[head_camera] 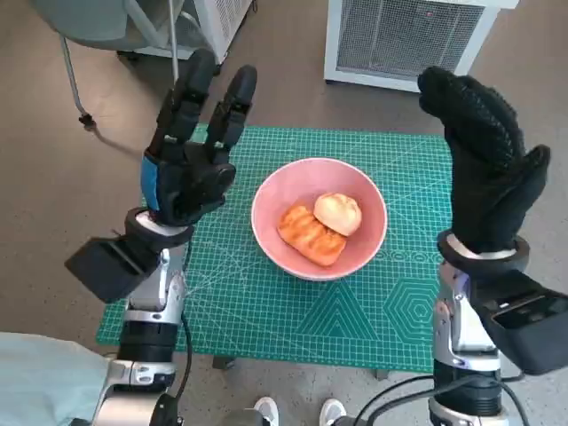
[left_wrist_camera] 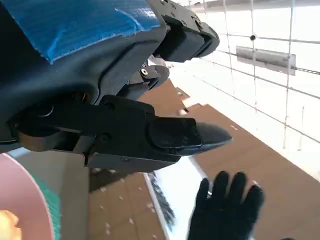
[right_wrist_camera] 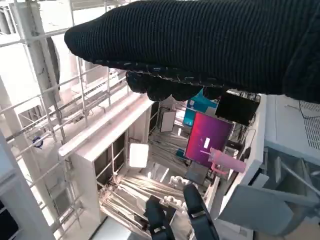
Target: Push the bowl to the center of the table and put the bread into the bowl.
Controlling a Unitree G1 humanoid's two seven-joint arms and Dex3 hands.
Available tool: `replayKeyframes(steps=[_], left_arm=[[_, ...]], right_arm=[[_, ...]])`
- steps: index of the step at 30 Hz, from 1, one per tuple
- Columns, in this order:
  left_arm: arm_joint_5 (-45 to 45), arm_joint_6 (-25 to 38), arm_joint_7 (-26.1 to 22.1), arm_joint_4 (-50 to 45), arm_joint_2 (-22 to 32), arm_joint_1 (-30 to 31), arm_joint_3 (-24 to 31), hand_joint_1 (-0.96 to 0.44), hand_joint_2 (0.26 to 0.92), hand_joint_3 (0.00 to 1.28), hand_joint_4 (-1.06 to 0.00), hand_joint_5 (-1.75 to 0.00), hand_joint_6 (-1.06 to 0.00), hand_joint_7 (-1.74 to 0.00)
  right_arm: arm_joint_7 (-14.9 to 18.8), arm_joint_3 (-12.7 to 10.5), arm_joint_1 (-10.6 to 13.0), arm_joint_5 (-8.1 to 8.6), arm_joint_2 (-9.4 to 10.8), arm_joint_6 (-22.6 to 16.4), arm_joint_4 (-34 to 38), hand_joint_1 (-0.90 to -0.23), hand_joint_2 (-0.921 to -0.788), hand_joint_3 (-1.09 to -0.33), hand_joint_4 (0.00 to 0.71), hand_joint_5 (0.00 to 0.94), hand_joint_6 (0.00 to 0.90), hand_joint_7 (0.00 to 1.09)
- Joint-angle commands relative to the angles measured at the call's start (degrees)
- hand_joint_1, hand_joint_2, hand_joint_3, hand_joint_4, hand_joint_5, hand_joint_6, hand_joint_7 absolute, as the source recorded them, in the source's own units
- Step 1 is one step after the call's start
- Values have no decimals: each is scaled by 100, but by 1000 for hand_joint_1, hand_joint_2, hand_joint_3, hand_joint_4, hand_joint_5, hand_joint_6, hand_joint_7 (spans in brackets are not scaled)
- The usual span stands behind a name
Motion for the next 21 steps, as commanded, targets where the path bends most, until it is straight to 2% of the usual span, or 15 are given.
replayKeyframes(steps=[1,12,15,18,21], left_arm=[[73,100,104,-257,-35,139,-113,-451,921,314,-192,-1,-215,-17],[85,57,271,-283,-94,212,-168,-431,921,313,-200,-4,-217,-15],[102,-46,277,-225,-94,198,-162,-350,921,237,-207,-6,-231,-19],[80,-125,242,-150,-110,170,-166,-205,921,160,-214,-6,-251,-23],[4,-149,178,-103,-129,145,-170,-144,921,133,-218,-7,-261,-25]], right_arm=[[-32,-14,-35,-65,-39,19,113,-491,-921,-620,370,37,5,759],[5,-24,-147,-47,-51,-37,277,-479,-921,-619,370,36,17,761],[4,-19,-165,-39,-47,-9,279,-476,-921,-620,368,35,20,760],[4,-22,-169,-36,-48,-1,286,-481,-921,-612,368,34,22,755],[10,-17,-172,-29,-45,7,287,-485,-921,-604,368,34,24,750]])
